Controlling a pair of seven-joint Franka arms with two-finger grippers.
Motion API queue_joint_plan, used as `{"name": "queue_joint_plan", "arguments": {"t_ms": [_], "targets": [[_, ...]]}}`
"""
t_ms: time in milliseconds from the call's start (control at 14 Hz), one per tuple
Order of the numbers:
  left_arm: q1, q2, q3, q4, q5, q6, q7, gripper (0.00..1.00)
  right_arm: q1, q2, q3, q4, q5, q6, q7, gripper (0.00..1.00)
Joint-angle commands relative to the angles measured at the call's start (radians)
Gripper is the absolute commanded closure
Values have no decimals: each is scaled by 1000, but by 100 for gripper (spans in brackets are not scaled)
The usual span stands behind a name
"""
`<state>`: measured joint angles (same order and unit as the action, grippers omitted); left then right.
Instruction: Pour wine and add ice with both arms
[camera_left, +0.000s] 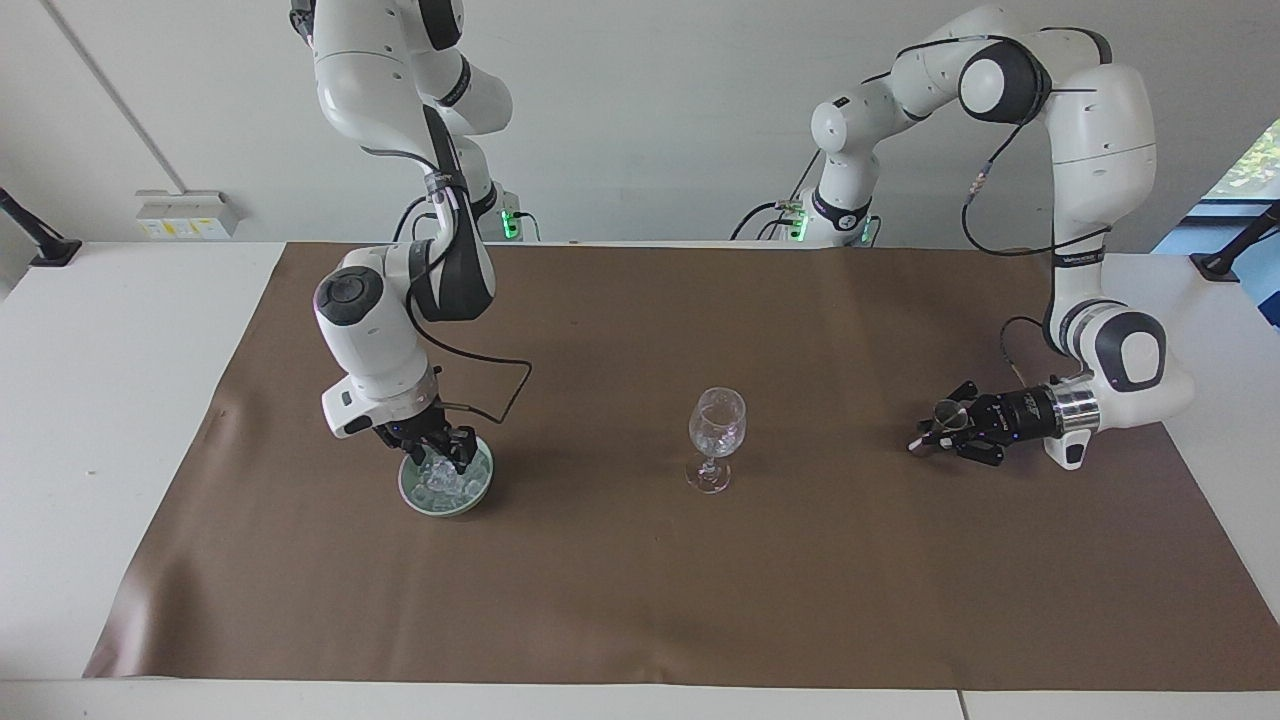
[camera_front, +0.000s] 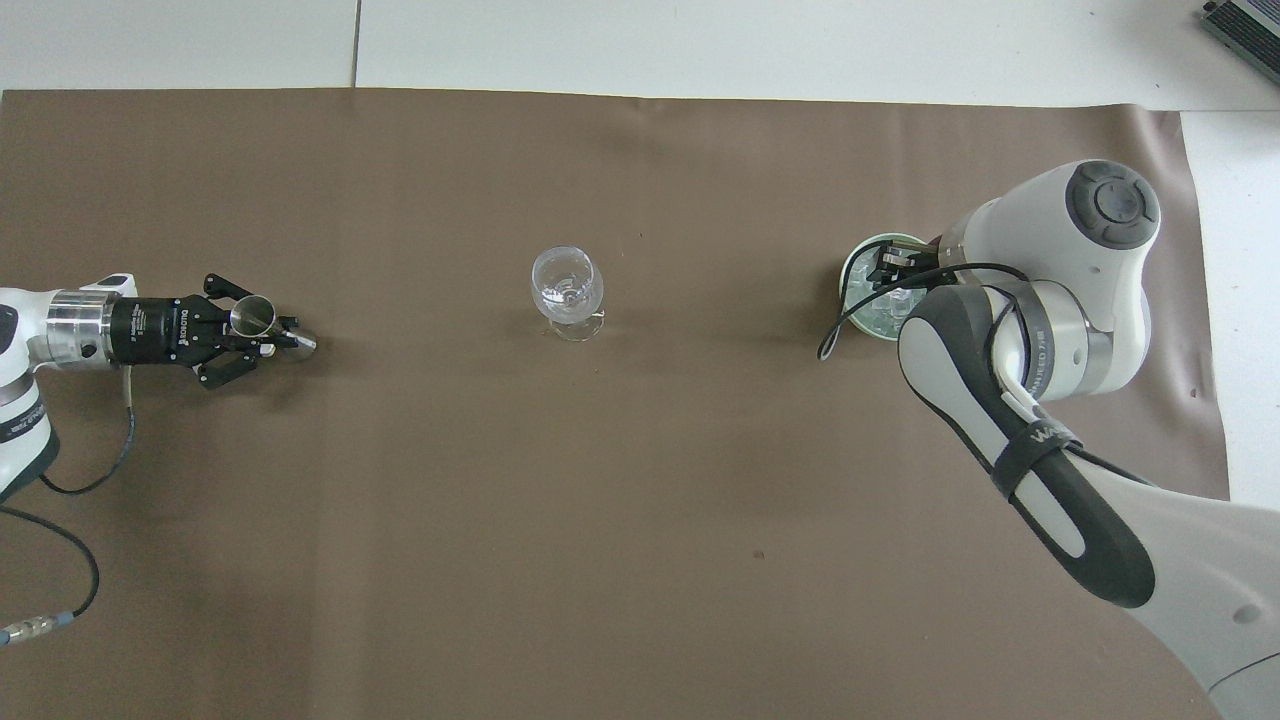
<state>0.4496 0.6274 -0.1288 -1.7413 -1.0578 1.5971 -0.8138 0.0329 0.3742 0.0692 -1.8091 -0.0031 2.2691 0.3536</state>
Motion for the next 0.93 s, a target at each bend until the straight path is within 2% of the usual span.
{"name": "queue_joint_plan", "arguments": {"t_ms": [0, 215, 501, 860], "targets": [[15, 1, -6, -9, 2, -20, 22, 100, -11, 0, 9, -12, -20, 29, 22, 37], [17, 1, -6, -9, 2, -22, 25, 98, -11, 0, 9, -12, -20, 29, 22, 43], [18, 1, -6, -7, 4, -25, 25, 82, -11, 0, 9, -12, -20, 29, 22, 47], [18, 9, -6, 0, 12, -32, 25, 75, -13, 2, 9, -12, -20, 30, 19, 54]]}}
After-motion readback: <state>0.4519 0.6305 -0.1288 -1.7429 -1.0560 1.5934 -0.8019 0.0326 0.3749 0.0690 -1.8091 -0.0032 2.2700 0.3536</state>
